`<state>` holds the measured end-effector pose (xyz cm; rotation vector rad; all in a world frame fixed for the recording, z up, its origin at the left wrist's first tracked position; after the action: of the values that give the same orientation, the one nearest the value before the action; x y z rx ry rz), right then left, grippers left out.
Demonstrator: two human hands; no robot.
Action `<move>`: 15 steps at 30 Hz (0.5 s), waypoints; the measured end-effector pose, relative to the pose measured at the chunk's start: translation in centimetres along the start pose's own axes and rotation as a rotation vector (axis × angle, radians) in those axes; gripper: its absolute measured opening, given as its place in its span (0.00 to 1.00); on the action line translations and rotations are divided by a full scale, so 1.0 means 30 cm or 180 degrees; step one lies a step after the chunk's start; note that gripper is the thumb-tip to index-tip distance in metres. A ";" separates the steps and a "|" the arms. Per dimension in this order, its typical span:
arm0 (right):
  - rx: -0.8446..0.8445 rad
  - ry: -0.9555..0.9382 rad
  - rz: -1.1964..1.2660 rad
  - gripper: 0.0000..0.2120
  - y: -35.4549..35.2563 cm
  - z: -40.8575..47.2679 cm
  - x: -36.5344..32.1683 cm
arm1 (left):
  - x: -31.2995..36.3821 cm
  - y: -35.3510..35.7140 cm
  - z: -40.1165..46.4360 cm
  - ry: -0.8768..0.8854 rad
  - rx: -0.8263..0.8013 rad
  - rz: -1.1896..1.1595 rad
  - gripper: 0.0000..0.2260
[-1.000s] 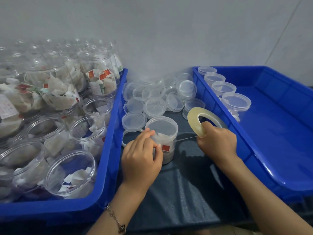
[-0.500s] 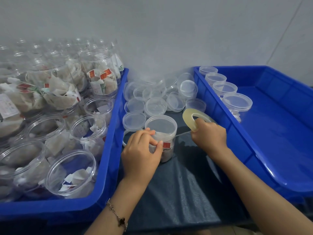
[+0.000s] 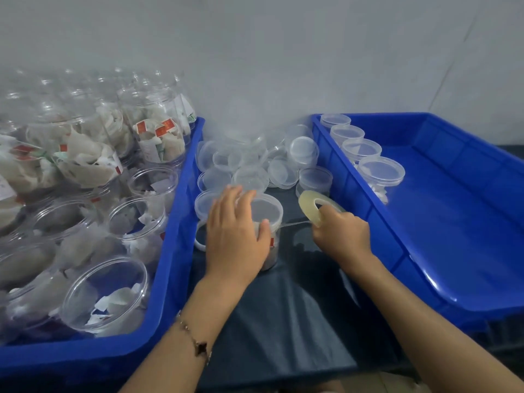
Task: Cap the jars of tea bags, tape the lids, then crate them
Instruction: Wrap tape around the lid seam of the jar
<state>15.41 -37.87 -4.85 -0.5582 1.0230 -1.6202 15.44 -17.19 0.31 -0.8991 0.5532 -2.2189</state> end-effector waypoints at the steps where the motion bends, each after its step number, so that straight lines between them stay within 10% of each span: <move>1: -0.0013 -0.0017 0.0005 0.10 0.003 -0.003 -0.002 | 0.030 0.042 0.010 0.0197 -0.0222 0.0249 0.26; 5: 0.0054 -0.0066 0.0018 0.10 0.000 0.005 -0.009 | 0.034 0.204 0.032 0.0346 -0.1045 0.1192 0.42; 15: 0.0316 -0.0405 -0.0045 0.08 -0.023 0.027 -0.054 | 0.005 0.236 0.016 0.0634 -0.1451 0.1165 0.40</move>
<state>16.16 -36.60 -3.60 -0.5947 0.8420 -1.6169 18.74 -22.21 -3.50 -0.7220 1.2488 -1.8845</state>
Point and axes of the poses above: each hand's wrist, its own z-axis towards the middle knuckle, its own y-axis out of the palm, x = y × z, the point moved 10 cm from there along z, towards the middle knuckle, and after that the axes turned 9 degrees about x, right-handed, at the moved point
